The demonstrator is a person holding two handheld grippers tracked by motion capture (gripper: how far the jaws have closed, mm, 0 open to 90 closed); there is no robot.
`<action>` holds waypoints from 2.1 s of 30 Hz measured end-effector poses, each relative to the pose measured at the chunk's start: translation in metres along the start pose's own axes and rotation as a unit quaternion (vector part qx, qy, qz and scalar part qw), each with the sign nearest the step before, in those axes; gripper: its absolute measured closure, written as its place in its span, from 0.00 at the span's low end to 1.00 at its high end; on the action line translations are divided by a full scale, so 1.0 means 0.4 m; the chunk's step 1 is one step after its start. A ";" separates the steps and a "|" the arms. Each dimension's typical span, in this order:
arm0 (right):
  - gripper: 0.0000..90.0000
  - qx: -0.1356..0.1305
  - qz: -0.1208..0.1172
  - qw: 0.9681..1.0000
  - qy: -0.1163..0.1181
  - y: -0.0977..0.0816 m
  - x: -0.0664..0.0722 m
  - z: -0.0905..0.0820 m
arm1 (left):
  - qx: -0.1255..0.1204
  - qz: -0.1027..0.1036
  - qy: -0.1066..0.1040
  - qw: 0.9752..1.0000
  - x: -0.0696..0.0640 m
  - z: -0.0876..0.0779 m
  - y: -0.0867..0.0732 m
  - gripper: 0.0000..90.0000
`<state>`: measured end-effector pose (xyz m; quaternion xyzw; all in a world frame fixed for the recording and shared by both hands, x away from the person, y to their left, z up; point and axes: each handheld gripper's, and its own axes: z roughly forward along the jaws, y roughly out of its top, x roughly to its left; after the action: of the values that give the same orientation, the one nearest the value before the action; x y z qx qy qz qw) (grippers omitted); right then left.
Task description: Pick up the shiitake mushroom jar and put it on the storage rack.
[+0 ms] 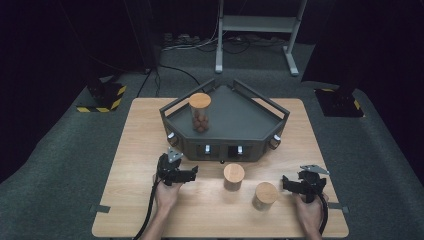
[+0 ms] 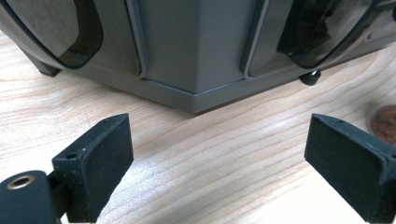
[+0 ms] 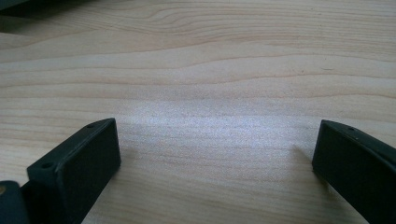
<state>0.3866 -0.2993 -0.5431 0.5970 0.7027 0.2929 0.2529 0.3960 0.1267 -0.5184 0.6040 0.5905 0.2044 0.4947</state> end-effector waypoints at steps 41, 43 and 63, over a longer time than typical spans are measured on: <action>0.00 0.000 0.000 1.000 0.000 0.001 0.000 0.000 | 0.017 0.016 0.054 0.998 0.024 0.076 -0.055 0.07; 0.00 0.000 0.001 1.000 -0.001 0.000 0.000 0.000 | 0.018 0.015 0.056 0.998 0.025 0.076 -0.055 0.06; 0.05 -0.045 0.043 0.997 0.049 0.002 -0.001 -0.056 | 0.019 0.014 0.056 0.998 0.025 0.077 -0.055 0.05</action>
<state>0.3714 -0.3019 -0.5266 0.5996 0.6741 0.3635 0.2322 0.4127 0.1208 -0.5536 0.6093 0.6125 0.2337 0.4461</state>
